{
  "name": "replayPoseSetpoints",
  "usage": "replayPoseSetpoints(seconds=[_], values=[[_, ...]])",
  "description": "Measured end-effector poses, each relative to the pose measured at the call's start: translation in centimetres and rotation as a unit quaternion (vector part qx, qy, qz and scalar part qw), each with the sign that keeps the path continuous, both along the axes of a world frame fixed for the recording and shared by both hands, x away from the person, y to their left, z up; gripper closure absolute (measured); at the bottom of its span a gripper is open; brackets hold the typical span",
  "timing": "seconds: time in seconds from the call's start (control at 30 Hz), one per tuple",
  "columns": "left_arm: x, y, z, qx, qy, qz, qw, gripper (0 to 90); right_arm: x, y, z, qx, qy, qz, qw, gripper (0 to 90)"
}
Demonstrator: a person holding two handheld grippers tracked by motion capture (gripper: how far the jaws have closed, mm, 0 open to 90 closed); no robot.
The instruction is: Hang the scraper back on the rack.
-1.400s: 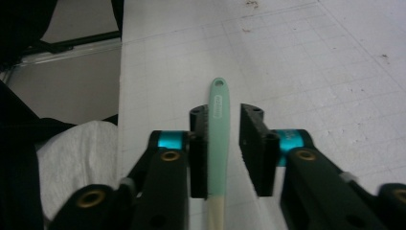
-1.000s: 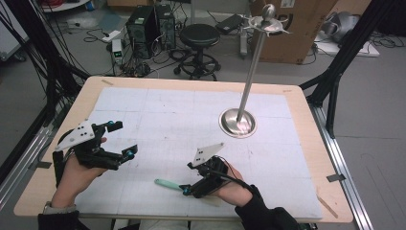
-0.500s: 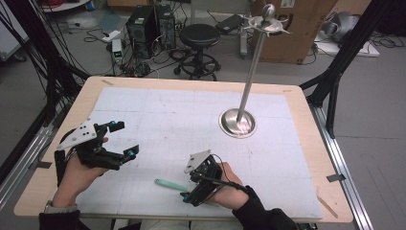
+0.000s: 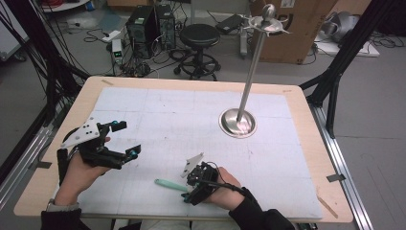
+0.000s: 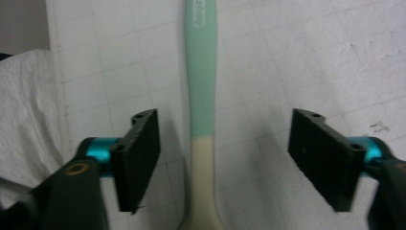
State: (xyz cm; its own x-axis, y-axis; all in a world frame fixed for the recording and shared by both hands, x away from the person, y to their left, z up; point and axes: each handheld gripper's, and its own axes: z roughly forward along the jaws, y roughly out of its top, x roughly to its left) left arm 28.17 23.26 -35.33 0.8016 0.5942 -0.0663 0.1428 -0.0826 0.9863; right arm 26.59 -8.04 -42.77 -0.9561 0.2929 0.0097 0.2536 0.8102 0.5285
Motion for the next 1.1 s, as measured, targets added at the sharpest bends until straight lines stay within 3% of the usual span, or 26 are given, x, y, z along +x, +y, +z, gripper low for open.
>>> replayPoseSetpoints(seconds=[0.47,0.63,0.83,1.1], values=[[0.0,0.3,0.0,-0.002,0.000,0.003,1.0000,1.8,-0.6,-0.7,0.5,-0.017,0.005,0.004,0.9998,62.2],[0.0,0.3,0.0,-0.003,0.000,0.003,1.0000,1.8,-0.8,-0.9,0.5,-0.013,0.015,0.017,0.9997,78.6],[0.0,0.3,0.0,-0.006,0.001,0.003,1.0000,1.8,-0.8,-1.4,0.3,0.008,0.027,-0.005,0.9996,81.0],[0.1,0.4,0.0,-0.004,0.001,0.004,1.0000,1.8,-0.4,-1.9,0.3,0.028,0.032,-0.006,0.9991,81.1]])
